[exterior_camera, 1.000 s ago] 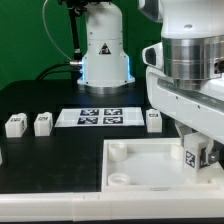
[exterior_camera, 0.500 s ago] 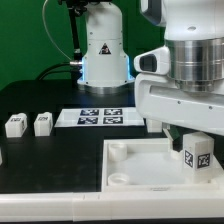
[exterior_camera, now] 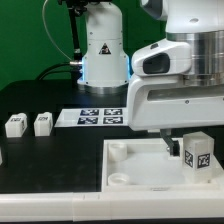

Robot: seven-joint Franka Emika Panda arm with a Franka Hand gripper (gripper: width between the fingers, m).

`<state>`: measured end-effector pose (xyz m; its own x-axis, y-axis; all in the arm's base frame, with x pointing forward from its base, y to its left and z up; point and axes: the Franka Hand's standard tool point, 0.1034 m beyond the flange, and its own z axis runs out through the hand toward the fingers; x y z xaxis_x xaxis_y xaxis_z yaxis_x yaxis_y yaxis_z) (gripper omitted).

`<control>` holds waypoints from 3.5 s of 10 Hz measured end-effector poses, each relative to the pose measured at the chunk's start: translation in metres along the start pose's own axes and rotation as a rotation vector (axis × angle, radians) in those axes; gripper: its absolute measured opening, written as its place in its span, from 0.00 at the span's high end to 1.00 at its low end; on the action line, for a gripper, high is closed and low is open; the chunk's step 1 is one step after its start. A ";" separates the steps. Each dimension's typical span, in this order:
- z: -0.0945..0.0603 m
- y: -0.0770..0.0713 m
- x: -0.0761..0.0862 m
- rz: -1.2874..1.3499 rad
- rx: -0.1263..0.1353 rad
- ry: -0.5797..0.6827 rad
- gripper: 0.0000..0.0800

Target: Assemble one leg

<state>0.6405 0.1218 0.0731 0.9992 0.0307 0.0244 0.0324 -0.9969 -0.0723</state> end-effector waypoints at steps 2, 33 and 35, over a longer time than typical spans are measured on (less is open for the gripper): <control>0.001 0.003 -0.001 -0.112 -0.006 0.002 0.19; 0.001 0.010 0.000 -0.030 -0.023 -0.010 0.19; -0.001 0.012 -0.002 -0.222 -0.037 -0.011 0.19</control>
Offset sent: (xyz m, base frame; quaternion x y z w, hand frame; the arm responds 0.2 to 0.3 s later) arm 0.0000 0.0000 0.0000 0.0000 0.0000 0.0000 1.0000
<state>0.6389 0.1100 0.0734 0.9679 0.2501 0.0247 0.2508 -0.9676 -0.0301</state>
